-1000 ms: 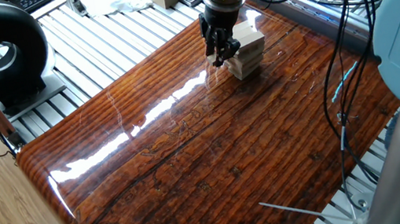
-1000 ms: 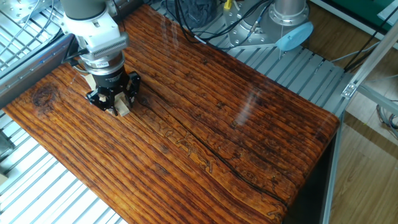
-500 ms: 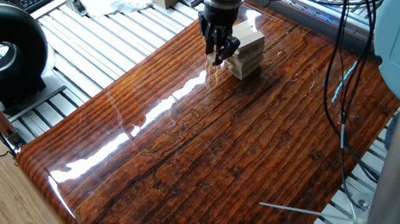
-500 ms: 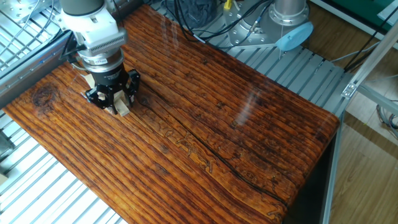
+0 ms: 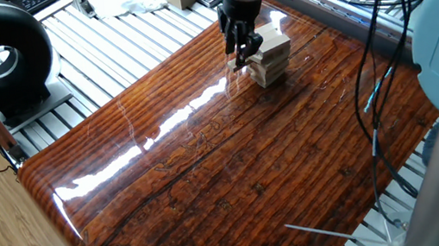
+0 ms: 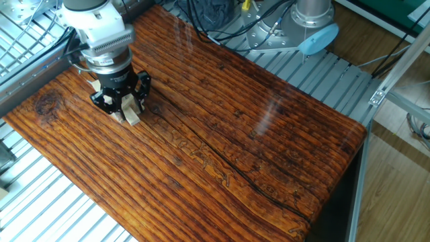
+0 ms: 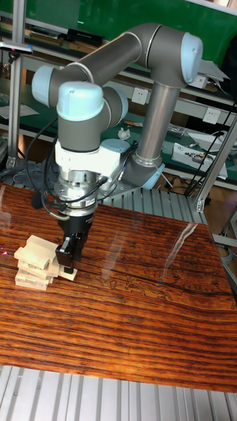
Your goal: Play Jenga
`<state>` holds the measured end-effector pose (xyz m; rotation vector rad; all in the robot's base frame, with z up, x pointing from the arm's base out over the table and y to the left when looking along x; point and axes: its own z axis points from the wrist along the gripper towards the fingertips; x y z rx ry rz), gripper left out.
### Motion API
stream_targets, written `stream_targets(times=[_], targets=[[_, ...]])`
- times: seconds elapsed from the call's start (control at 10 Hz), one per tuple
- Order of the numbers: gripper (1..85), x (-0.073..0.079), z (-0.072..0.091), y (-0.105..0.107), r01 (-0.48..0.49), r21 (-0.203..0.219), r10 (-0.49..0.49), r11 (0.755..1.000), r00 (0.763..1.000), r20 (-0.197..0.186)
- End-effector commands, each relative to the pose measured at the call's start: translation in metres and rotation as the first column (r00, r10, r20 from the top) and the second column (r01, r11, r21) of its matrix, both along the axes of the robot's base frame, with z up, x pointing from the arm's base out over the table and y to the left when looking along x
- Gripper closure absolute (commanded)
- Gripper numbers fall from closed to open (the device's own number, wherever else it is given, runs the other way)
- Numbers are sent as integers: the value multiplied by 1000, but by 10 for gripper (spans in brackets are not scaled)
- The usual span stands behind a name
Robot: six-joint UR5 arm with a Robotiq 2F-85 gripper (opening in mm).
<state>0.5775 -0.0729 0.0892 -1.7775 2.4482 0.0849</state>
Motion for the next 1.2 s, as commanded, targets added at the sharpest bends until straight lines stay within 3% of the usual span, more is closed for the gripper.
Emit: stream_targets(times=[0.0,0.3,0.8,1.1], targets=[[440,0,10,0,70,-24,-71,997,997,-21],[440,-1,5,1,124,-34,-125,992,991,-50],[440,-8,-1,0,131,-69,-137,989,986,-96],[440,-10,-1,0,128,-99,-138,987,985,-101]])
